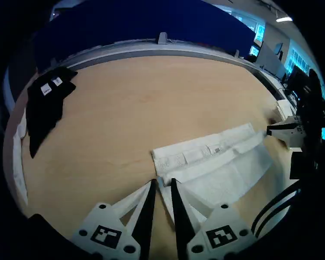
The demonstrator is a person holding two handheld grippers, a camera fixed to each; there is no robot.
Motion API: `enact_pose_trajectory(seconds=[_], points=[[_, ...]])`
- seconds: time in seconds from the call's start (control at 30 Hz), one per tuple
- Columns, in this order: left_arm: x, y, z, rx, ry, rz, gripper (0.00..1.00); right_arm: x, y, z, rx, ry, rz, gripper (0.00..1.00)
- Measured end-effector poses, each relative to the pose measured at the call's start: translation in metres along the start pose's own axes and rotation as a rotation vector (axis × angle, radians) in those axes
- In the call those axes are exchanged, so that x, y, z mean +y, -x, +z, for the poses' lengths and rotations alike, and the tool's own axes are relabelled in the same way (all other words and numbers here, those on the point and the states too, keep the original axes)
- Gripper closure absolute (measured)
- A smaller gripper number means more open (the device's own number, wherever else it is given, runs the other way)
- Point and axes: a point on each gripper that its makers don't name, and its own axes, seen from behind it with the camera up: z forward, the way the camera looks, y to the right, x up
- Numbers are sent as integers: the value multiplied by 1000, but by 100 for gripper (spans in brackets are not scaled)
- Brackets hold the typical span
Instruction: Fold towel
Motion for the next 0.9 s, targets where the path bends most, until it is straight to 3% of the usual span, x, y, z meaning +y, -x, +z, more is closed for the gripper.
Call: enact_pose_trajectory(seconds=[0.07, 0.27, 0.37, 0.53, 0.9], points=[[-1, -1, -1, 2, -4, -4, 68, 1, -2, 0, 5, 4, 7, 71], [-1, 1, -3, -4, 7, -9, 26, 1, -5, -1, 15, 11, -1, 33], [-3, 1, -4, -3, -2, -11, 15, 1, -4, -2, 16, 13, -1, 17], [-5, 2, -8, 0, -4, -17, 9, 0, -4, -5, 21, 12, 10, 15], [-2, 4, -18, 7, -7, -11, 9, -4, 0, -14, 23, 12, 13, 15]])
